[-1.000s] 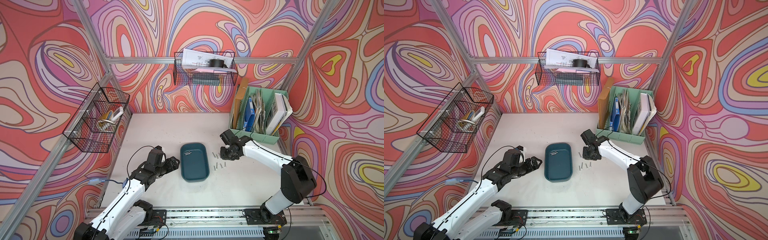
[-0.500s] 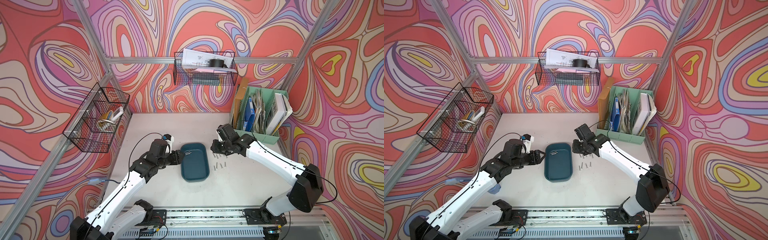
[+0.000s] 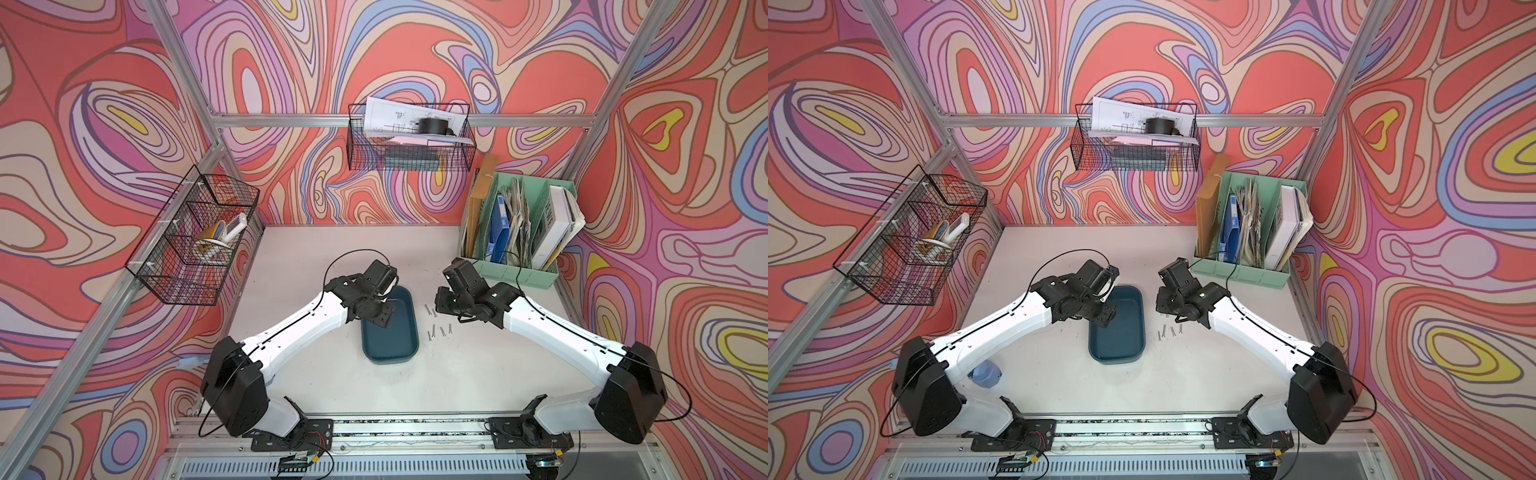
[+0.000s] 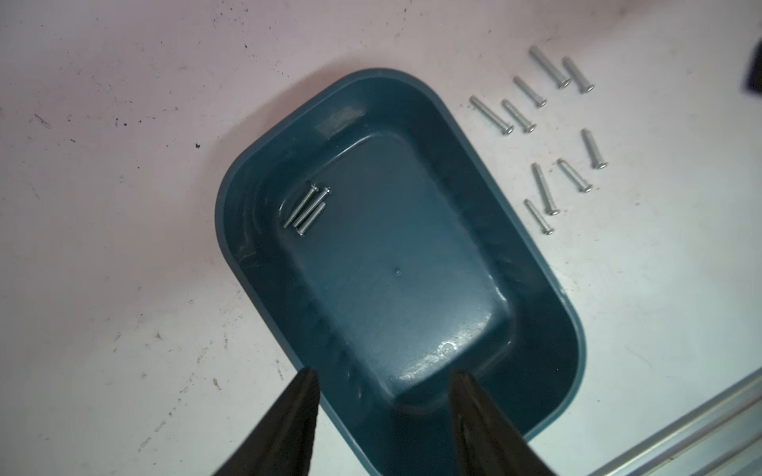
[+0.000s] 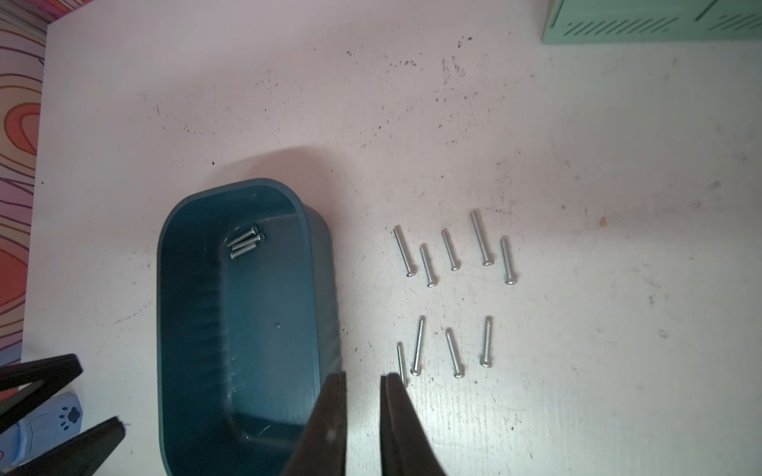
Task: Take out the screws from the storage box
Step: Pick up the screw from the storage box.
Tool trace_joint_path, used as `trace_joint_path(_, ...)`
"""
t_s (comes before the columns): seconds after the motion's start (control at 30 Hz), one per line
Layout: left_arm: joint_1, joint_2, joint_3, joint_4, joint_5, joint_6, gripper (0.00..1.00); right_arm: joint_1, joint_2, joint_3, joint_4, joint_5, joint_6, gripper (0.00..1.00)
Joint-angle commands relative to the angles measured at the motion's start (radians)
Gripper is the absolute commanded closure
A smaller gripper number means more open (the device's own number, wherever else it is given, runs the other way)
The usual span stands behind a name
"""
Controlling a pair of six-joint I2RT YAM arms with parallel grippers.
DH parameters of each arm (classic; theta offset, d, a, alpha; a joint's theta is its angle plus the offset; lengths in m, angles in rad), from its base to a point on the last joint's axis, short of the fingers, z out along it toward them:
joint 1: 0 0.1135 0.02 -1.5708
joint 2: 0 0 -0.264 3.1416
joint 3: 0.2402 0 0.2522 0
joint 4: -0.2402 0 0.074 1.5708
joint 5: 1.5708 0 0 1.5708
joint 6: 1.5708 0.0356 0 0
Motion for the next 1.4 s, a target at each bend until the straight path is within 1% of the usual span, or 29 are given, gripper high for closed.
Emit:
trace_joint_path(0.0, -0.007, 0.039, 0.043, -0.089, -0.063, 0.104, 0.40, 0.000, -0.039, -0.028, 0.045, 0.060, 0.011, 0.82)
trace_joint_path(0.43, -0.008, 0.324, 0.192, -0.107, -0.100, 0.287, 0.39, 0.000, -0.198, -0.180, 0.092, 0.084, 0.026, 0.81)
trace_joint_path(0.6, 0.006, 0.409, 0.213, -0.105, -0.126, 0.335, 0.42, -0.001, -0.243, -0.220, 0.099, 0.083, 0.033, 0.81)
trace_joint_path(0.67, 0.024, 0.422, 0.219, -0.107, -0.121, 0.338, 0.42, 0.000, -0.253, -0.233, 0.099, 0.079, 0.038, 0.81)
trace_joint_path(0.73, 0.042, 0.426, 0.217, -0.093, -0.092, 0.344, 0.42, 0.000, -0.261, -0.243, 0.103, 0.078, 0.038, 0.81)
trace_joint_path(0.87, 0.063, 0.442, 0.221, -0.079, -0.074, 0.359, 0.45, 0.000, -0.264, -0.248, 0.096, 0.078, 0.034, 0.81)
trace_joint_path(1.03, 0.105, 0.480, 0.238, -0.067, -0.014, 0.366, 0.53, 0.000, -0.262, -0.256, 0.103, 0.074, 0.036, 0.81)
trace_joint_path(1.37, 0.117, 0.531, 0.262, -0.042, -0.023, 0.377, 0.55, 0.000, -0.243, -0.252, 0.104, 0.058, 0.036, 0.81)
